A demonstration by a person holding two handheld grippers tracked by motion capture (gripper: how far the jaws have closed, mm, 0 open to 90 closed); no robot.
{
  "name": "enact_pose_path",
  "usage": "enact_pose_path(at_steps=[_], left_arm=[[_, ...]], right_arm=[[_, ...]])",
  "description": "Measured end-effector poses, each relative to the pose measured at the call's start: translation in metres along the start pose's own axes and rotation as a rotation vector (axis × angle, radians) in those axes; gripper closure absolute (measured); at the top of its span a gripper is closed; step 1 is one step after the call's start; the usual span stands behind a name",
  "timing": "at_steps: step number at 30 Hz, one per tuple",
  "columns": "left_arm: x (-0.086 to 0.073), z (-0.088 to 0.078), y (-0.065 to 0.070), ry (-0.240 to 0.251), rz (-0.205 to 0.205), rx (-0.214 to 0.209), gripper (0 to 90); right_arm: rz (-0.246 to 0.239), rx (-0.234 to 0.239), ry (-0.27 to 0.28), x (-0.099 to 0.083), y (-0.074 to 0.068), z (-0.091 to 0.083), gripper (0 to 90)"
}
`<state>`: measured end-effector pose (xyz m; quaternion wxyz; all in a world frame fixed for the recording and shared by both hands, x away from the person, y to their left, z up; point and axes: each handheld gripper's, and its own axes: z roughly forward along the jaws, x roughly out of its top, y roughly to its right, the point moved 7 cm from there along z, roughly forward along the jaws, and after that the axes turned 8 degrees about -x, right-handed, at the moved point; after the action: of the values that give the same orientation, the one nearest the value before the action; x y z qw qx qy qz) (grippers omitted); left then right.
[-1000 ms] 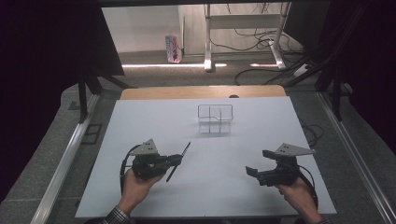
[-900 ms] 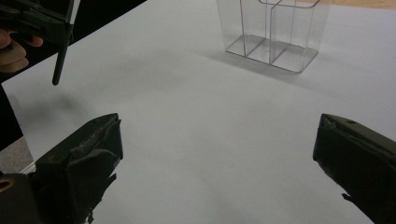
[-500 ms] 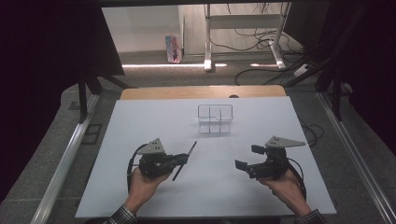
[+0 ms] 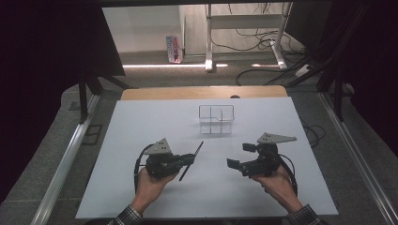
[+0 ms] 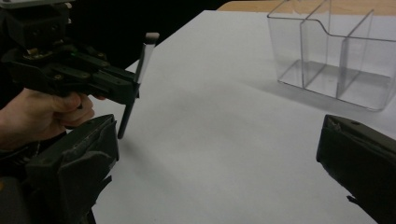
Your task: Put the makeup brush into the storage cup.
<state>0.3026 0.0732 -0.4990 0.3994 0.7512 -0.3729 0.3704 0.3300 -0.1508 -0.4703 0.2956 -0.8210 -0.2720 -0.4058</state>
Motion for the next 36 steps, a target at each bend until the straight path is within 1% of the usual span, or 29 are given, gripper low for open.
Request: enact_pose_path(at_steps=[4, 13, 21, 24, 27, 30, 31, 33, 35, 36], left_arm=[[0.001, 0.002, 0.001, 0.004, -0.001, -0.002, 84.3], [0.002, 0.009, 0.002, 0.003, 0.002, -0.008, 84.3], [0.002, 0.014, 0.004, 0.008, -0.002, -0.022, 84.3], [0.002, 0.017, 0.006, 0.008, -0.004, -0.028, 84.3], [0.002, 0.02, 0.007, 0.008, -0.005, -0.032, 84.3], [0.002, 0.022, 0.008, 0.014, -0.008, -0.035, 84.3], [0.002, 0.023, 0.009, 0.017, -0.009, -0.038, 84.3], [0.003, 0.025, 0.009, 0.02, -0.01, -0.041, 84.3], [0.003, 0.026, 0.011, 0.023, -0.013, -0.047, 84.3], [0.003, 0.027, 0.011, 0.025, -0.013, -0.047, 84.3]], right_arm=[[-0.005, 0.024, 0.003, 0.003, -0.003, 0.005, 0.0], [0.039, 0.043, 0.004, 0.005, -0.002, 0.014, 0.0], [0.04, 0.06, 0.003, 0.009, -0.012, 0.023, 0.0], [0.038, 0.066, 0.005, 0.011, -0.016, 0.028, 2.2], [0.048, 0.083, 0.009, 0.013, -0.02, 0.031, 7.0], [0.057, 0.095, 0.018, 0.014, -0.022, 0.034, 14.3], [0.065, 0.102, 0.019, 0.014, -0.023, 0.034, 18.9], [0.087, 0.136, 0.018, 0.015, -0.024, 0.035, 26.7], [0.099, 0.153, 0.013, 0.014, -0.025, 0.036, 33.8], [0.114, 0.178, 0.009, 0.014, -0.025, 0.036, 37.9]])
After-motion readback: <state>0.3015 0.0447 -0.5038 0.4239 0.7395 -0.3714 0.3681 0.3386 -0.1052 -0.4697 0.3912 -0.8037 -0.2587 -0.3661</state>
